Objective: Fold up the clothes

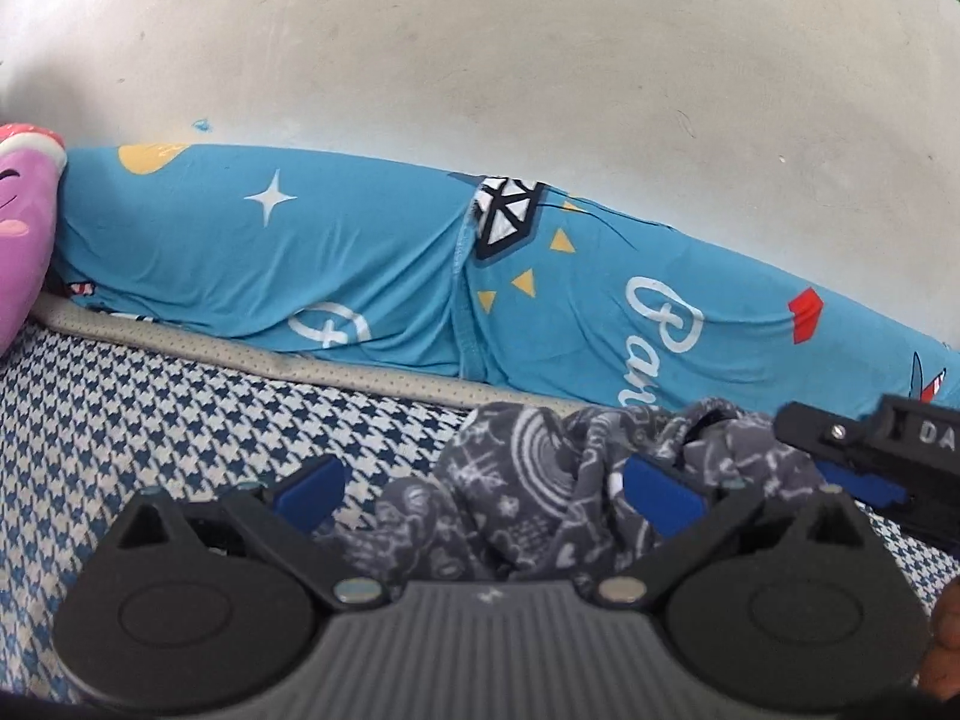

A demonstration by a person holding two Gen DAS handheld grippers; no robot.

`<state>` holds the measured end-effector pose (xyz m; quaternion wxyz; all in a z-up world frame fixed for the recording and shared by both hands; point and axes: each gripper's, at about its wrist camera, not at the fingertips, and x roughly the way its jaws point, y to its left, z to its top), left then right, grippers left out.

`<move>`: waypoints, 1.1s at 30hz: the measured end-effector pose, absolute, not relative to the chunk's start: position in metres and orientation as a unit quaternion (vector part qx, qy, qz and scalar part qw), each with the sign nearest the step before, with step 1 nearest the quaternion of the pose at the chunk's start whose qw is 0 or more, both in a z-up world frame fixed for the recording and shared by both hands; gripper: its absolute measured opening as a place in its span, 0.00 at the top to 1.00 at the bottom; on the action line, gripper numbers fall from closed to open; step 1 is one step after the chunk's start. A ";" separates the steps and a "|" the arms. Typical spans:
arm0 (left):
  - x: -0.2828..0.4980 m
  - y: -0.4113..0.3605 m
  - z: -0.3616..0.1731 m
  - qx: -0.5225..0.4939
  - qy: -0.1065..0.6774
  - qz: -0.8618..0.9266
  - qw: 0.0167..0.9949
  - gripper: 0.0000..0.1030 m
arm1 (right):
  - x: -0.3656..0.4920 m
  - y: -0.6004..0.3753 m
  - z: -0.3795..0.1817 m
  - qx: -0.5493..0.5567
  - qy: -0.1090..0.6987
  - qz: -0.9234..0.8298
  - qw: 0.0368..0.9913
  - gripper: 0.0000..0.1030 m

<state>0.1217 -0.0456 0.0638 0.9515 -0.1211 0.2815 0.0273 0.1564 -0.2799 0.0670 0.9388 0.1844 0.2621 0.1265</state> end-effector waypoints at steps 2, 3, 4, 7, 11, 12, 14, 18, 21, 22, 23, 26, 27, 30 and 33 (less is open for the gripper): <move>0.120 -0.038 0.066 -0.122 0.286 0.025 0.950 0.00 | 0.151 -0.279 0.069 0.166 0.260 0.126 0.943 0.58; 0.119 -0.035 0.066 -0.119 0.289 0.027 0.950 0.00 | 0.148 -0.279 0.071 0.157 0.257 0.124 0.945 0.58; 0.118 -0.031 0.067 -0.119 0.289 0.029 0.949 0.00 | 0.146 -0.280 0.073 0.149 0.254 0.119 0.948 0.58; 0.112 -0.021 0.067 -0.117 0.292 0.033 0.949 0.00 | 0.140 -0.284 0.078 0.127 0.242 0.105 0.956 0.58; 0.102 -0.010 0.067 -0.102 0.300 0.037 0.948 0.00 | 0.130 -0.292 0.083 0.139 0.233 0.122 0.955 0.58; 0.100 -0.008 0.066 -0.098 0.303 0.036 0.947 0.00 | 0.128 -0.292 0.084 0.143 0.233 0.133 0.953 0.58; 0.095 -0.004 0.065 -0.088 0.309 0.035 0.946 0.00 | 0.124 -0.290 0.084 0.146 0.234 0.159 0.948 0.58; 0.080 0.005 0.061 -0.085 0.326 0.037 0.941 0.00 | 0.121 -0.277 0.078 0.125 0.251 0.194 0.940 0.58; 0.071 0.012 0.060 -0.094 0.340 0.037 0.935 0.00 | 0.122 -0.267 0.067 0.101 0.268 0.193 0.939 0.58; 0.068 0.014 0.060 -0.095 0.343 0.036 0.934 0.00 | 0.124 -0.264 0.064 0.093 0.273 0.190 0.938 0.58; 0.065 0.016 0.060 -0.096 0.346 0.036 0.933 0.00 | 0.126 -0.262 0.060 0.087 0.278 0.185 0.939 0.58; 0.055 0.021 0.054 -0.099 0.364 0.033 0.926 0.00 | 0.133 -0.257 0.050 0.072 0.293 0.177 0.937 0.58; 0.050 0.022 0.051 -0.103 0.372 0.032 0.922 0.00 | 0.135 -0.256 0.046 0.069 0.296 0.173 0.937 0.58; 0.040 0.021 0.038 -0.125 0.403 0.009 0.907 0.00 | 0.142 -0.255 0.036 0.070 0.311 0.164 0.933 0.59; 0.030 0.011 0.026 -0.124 0.425 -0.010 0.896 0.00 | 0.147 -0.252 0.026 0.062 0.322 0.147 0.933 0.81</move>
